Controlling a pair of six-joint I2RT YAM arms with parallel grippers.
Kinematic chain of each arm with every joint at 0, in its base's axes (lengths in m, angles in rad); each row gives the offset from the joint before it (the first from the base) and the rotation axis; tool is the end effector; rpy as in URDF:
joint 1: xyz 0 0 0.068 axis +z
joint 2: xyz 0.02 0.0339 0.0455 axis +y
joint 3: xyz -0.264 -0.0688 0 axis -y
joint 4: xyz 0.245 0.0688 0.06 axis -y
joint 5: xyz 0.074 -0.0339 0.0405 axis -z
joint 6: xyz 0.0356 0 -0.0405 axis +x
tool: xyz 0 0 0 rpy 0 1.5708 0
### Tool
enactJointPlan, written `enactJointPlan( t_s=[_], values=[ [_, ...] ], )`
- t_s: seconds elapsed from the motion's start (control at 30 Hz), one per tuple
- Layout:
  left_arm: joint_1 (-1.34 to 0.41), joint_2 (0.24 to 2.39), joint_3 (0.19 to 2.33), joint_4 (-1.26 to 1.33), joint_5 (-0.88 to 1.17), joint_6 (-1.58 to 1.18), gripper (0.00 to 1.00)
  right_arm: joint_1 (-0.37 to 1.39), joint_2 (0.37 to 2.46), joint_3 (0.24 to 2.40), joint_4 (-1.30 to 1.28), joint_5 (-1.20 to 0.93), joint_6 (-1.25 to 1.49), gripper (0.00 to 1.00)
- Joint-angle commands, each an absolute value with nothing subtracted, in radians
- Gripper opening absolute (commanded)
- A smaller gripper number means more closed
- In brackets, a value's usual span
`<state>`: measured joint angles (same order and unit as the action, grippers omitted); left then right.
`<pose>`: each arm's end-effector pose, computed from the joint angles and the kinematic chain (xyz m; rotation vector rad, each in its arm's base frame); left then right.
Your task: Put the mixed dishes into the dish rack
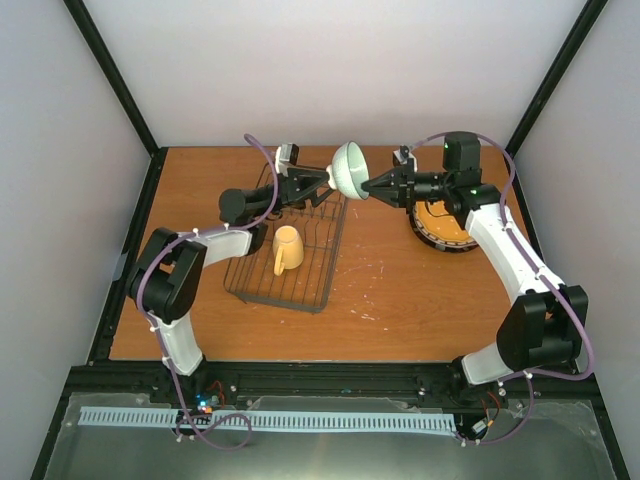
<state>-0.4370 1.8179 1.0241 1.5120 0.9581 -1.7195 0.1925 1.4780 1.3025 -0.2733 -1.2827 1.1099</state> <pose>0.3231 -0.1831 0.2990 0.3240 1.5123 -2.2253 0.3105 0.0953 0.3562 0.0462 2.3071 2.0363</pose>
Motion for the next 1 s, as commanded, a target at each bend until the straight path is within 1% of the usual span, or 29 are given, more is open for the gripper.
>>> enactJointPlan(
  t_s=[0.0,0.1,0.33,0.37,0.53,0.7,0.73,0.83,0.87,0.97],
  values=[
    [-0.45,1.845,1.059,1.675,0.94,-1.766,0.81,0.212,1.456,1.303,-0.193,-1.315,1.135,0.03],
    [-0.449,1.852,1.072,1.681,0.94,-1.771,0.75,0.214,1.456,1.293,-0.191,-1.313,1.134,0.03],
    [-0.451,1.873,1.101,1.699,0.934,-1.79,0.74,0.218,1.464,1.268,-0.183,-1.31,1.131,0.03],
    [-0.451,1.874,1.103,1.701,0.934,-1.791,0.72,0.218,1.466,1.267,-0.183,-1.31,1.131,0.03],
    [-0.451,1.883,1.101,1.715,0.931,-1.801,0.54,0.219,1.478,1.267,-0.181,-1.308,1.127,0.03],
    [-0.451,1.896,1.11,1.737,0.927,-1.817,0.32,0.221,1.493,1.265,-0.176,-1.305,1.123,0.03],
    [-0.45,1.897,1.113,1.739,0.927,-1.817,0.26,0.222,1.496,1.266,-0.174,-1.305,1.124,0.03],
    [-0.45,1.903,1.119,1.743,0.928,-1.824,0.04,0.222,1.506,1.267,-0.169,-1.305,1.123,0.03],
    [-0.449,1.905,1.12,1.743,0.928,-1.825,0.01,0.224,1.509,1.267,-0.167,-1.305,1.123,0.03],
    [-0.449,1.904,1.12,1.743,0.928,-1.825,0.01,0.223,1.515,1.267,-0.166,-1.306,1.12,0.03]
  ],
)
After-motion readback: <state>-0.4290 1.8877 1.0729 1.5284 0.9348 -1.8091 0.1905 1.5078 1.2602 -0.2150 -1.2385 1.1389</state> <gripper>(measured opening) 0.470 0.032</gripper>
